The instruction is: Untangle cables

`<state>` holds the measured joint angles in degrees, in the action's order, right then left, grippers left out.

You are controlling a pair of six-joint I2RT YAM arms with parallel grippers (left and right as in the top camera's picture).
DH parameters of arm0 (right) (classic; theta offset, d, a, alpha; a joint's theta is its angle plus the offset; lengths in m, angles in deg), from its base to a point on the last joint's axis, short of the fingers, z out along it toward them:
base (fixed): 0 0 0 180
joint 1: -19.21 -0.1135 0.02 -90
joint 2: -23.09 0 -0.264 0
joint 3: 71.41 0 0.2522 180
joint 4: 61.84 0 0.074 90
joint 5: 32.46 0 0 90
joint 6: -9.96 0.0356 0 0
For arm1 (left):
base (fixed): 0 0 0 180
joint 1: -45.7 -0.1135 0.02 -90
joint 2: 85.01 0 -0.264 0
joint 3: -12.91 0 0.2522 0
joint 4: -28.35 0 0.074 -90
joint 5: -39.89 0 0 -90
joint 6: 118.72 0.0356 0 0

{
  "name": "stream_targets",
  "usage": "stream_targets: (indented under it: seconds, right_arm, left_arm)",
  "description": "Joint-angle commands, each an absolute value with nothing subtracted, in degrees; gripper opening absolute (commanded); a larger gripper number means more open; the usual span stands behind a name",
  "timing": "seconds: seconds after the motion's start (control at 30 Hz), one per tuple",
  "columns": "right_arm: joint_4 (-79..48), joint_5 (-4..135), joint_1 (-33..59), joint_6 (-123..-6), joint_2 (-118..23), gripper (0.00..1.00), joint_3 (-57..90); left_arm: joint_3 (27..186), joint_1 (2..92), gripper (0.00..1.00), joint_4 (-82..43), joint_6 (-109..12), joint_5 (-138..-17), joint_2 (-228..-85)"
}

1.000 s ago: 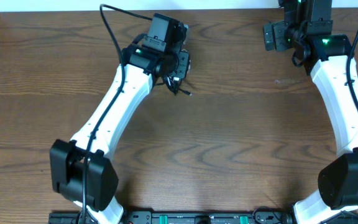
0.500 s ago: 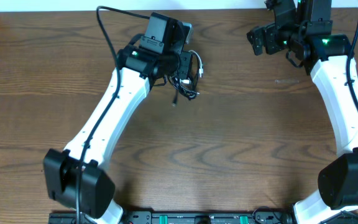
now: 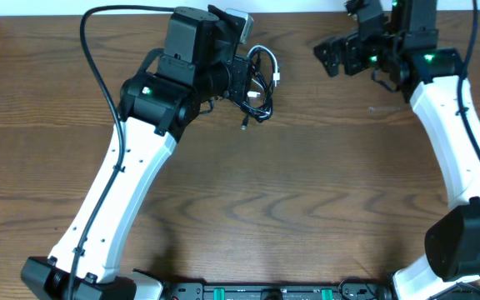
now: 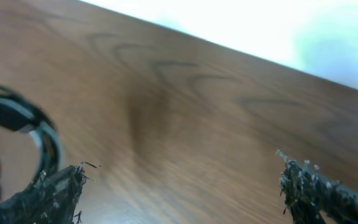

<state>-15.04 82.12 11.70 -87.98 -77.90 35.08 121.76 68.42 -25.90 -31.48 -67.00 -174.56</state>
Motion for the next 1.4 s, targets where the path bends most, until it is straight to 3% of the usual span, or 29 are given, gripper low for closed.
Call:
stream_targets:
  seconds: [0.0, 0.37, 0.8, 1.0, 1.37]
  right_arm:
    - [-15.3, 90.8, 10.0, -89.9, -77.4, 0.99, 34.0]
    - [-15.7, 93.9, 8.2, -80.2, -77.4, 0.99, 34.0]
    - [-14.4, 88.4, 8.4, -80.5, -77.4, 0.97, 34.0]
    - [-10.8, 98.3, 7.5, -87.5, -77.4, 0.99, 33.9]
    - [-10.8, 98.4, 2.4, -87.4, -77.4, 0.99, 33.9]
  left_arm:
    - [123.7, 68.5, 0.08, -25.6, -30.9, -68.1, -173.2]
    - [123.7, 68.5, 0.08, -25.2, -30.9, -68.1, -173.2]
    - [123.7, 68.5, 0.08, -25.6, -30.9, -68.1, -173.2]
    - [123.7, 68.5, 0.08, -24.8, -30.9, -73.0, -173.2]
    - [123.7, 69.0, 0.08, -23.3, -31.0, -73.1, -173.2]
